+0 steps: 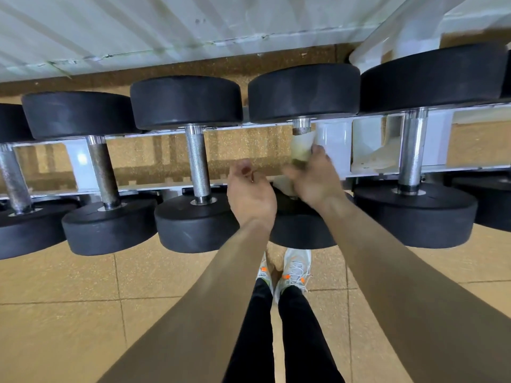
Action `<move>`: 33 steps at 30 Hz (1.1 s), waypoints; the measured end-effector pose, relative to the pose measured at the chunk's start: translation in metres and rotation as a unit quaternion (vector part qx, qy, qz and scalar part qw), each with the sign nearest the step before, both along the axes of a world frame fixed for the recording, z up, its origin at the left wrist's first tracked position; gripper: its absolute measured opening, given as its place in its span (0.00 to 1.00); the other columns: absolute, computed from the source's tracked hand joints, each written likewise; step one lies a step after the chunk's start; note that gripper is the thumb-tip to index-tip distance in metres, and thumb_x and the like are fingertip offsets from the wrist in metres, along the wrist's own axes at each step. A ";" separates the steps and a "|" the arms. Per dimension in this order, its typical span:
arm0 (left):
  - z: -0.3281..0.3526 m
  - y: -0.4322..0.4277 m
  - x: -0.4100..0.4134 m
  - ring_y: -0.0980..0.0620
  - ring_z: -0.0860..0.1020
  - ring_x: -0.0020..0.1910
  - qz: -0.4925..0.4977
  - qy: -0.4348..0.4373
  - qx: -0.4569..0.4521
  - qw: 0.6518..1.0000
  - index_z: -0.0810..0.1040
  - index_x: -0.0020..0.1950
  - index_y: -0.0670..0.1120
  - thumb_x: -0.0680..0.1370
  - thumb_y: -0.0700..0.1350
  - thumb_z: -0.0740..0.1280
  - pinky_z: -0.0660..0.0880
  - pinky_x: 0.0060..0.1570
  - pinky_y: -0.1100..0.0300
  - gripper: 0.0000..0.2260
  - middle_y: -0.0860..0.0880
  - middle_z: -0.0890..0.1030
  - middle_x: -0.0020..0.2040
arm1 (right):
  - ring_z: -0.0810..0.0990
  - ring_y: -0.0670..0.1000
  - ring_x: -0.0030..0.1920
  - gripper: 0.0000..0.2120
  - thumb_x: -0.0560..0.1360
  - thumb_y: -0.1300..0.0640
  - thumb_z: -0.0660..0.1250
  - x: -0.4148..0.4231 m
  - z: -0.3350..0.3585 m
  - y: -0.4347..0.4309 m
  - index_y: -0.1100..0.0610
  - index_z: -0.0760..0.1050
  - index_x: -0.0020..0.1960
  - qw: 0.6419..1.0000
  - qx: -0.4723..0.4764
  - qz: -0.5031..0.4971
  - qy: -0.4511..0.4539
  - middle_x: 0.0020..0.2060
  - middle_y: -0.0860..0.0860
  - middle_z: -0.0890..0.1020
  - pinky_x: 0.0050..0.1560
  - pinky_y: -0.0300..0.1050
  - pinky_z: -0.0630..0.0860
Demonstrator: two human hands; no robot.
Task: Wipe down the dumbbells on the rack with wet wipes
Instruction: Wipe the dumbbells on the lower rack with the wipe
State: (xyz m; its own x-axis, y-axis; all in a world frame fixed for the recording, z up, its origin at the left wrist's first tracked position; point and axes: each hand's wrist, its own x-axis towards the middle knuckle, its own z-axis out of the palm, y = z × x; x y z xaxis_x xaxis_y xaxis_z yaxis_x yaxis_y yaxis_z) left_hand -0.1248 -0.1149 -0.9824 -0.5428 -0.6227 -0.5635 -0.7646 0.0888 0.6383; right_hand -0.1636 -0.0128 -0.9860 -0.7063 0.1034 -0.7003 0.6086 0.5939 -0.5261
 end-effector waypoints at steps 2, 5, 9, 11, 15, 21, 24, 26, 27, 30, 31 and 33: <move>-0.003 0.006 -0.001 0.52 0.78 0.53 0.036 0.022 0.006 0.999 0.78 0.60 0.46 0.81 0.37 0.62 0.66 0.50 0.70 0.11 0.52 0.80 0.54 | 0.77 0.53 0.52 0.23 0.73 0.49 0.73 -0.011 -0.012 -0.016 0.57 0.63 0.57 0.997 -0.030 -0.058 -0.049 0.53 0.52 0.77 0.51 0.44 0.71; -0.008 0.012 -0.005 0.54 0.77 0.51 0.071 0.027 0.027 0.997 0.77 0.59 0.49 0.81 0.39 0.61 0.66 0.50 0.70 0.10 0.54 0.79 0.52 | 0.81 0.54 0.47 0.14 0.72 0.53 0.75 -0.031 -0.032 -0.021 0.57 0.74 0.49 0.989 -0.005 -0.139 -0.053 0.41 0.49 0.80 0.45 0.42 0.74; -0.019 0.015 -0.002 0.55 0.78 0.50 0.091 0.015 0.052 0.994 0.76 0.57 0.53 0.81 0.41 0.62 0.69 0.49 0.65 0.09 0.56 0.80 0.52 | 0.87 0.54 0.47 0.11 0.73 0.56 0.77 -0.052 -0.045 0.000 0.61 0.84 0.52 0.951 -0.241 -0.184 -0.056 0.45 0.54 0.87 0.48 0.46 0.83; -0.021 0.015 -0.002 0.62 0.77 0.45 0.066 -0.004 0.084 0.994 0.74 0.57 0.56 0.82 0.43 0.62 0.68 0.41 0.72 0.08 0.60 0.79 0.50 | 0.86 0.58 0.53 0.20 0.74 0.53 0.75 -0.054 -0.047 0.013 0.64 0.81 0.61 0.920 -0.341 -0.164 -0.097 0.54 0.59 0.86 0.53 0.51 0.83; -0.016 0.008 -0.010 0.68 0.75 0.44 -0.062 -0.025 0.163 0.984 0.73 0.63 0.61 0.80 0.48 0.66 0.65 0.39 0.76 0.13 0.64 0.78 0.48 | 0.81 0.59 0.63 0.30 0.73 0.43 0.71 -0.043 -0.061 0.030 0.60 0.77 0.68 0.873 -0.424 -0.132 -0.204 0.63 0.60 0.82 0.61 0.53 0.79; -0.022 -0.004 -0.022 0.64 0.78 0.45 -0.064 0.022 0.071 0.995 0.77 0.58 0.51 0.79 0.38 0.69 0.72 0.45 0.78 0.12 0.59 0.79 0.47 | 0.85 0.53 0.57 0.22 0.72 0.46 0.73 -0.032 -0.046 0.058 0.56 0.80 0.61 0.941 -0.300 -0.088 -0.130 0.54 0.52 0.87 0.56 0.46 0.79; -0.030 -0.003 -0.032 0.64 0.78 0.43 -0.045 -0.001 0.072 0.996 0.78 0.50 0.49 0.78 0.35 0.69 0.71 0.47 0.80 0.09 0.60 0.79 0.43 | 0.85 0.51 0.54 0.26 0.68 0.43 0.79 -0.028 -0.034 0.063 0.57 0.80 0.59 0.976 -0.189 -0.099 -0.030 0.52 0.51 0.87 0.53 0.46 0.80; -0.033 0.003 -0.037 0.62 0.77 0.42 -0.042 -0.019 0.075 0.996 0.76 0.46 0.52 0.78 0.35 0.68 0.69 0.41 0.81 0.11 0.61 0.77 0.41 | 0.79 0.53 0.62 0.45 0.60 0.34 0.81 -0.024 -0.026 0.053 0.56 0.71 0.68 0.992 -0.035 -0.118 0.003 0.63 0.53 0.79 0.64 0.49 0.76; -0.034 0.006 -0.038 0.61 0.77 0.42 -0.046 -0.031 0.075 0.996 0.75 0.46 0.53 0.78 0.35 0.68 0.69 0.39 0.80 0.11 0.61 0.77 0.41 | 0.74 0.55 0.66 0.47 0.62 0.35 0.80 -0.021 -0.022 0.047 0.56 0.66 0.72 0.989 0.063 -0.128 0.028 0.67 0.54 0.73 0.66 0.48 0.71; -0.035 0.013 -0.043 0.57 0.78 0.44 -0.055 -0.065 0.068 0.994 0.74 0.47 0.53 0.79 0.38 0.66 0.73 0.45 0.71 0.09 0.58 0.78 0.43 | 0.66 0.59 0.67 0.39 0.71 0.44 0.75 -0.005 -0.006 0.022 0.58 0.62 0.73 0.963 0.198 -0.149 0.106 0.67 0.56 0.67 0.59 0.40 0.60; -0.036 0.013 -0.043 0.54 0.79 0.45 -0.057 -0.078 0.067 0.993 0.74 0.48 0.53 0.79 0.39 0.67 0.76 0.48 0.65 0.08 0.56 0.79 0.44 | 0.68 0.59 0.66 0.36 0.72 0.43 0.73 -0.001 -0.005 0.016 0.58 0.63 0.72 0.972 0.168 -0.145 0.083 0.67 0.56 0.69 0.62 0.42 0.63; -0.037 0.011 -0.043 0.51 0.81 0.45 -0.068 -0.105 0.071 0.990 0.74 0.50 0.53 0.78 0.43 0.69 0.81 0.50 0.58 0.07 0.52 0.82 0.46 | 0.78 0.55 0.58 0.28 0.74 0.42 0.69 -0.002 -0.005 0.002 0.57 0.71 0.67 0.990 0.039 -0.135 -0.011 0.60 0.54 0.78 0.53 0.41 0.77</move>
State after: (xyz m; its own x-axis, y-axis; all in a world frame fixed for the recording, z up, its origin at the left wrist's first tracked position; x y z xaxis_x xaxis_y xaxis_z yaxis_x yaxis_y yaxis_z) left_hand -0.1682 -0.1036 -1.0196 -0.4776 -0.4596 -0.7487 -0.8688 0.1206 0.4802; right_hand -0.1653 -0.0108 -0.9909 -0.6299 0.3406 -0.6980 0.7616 0.4470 -0.4692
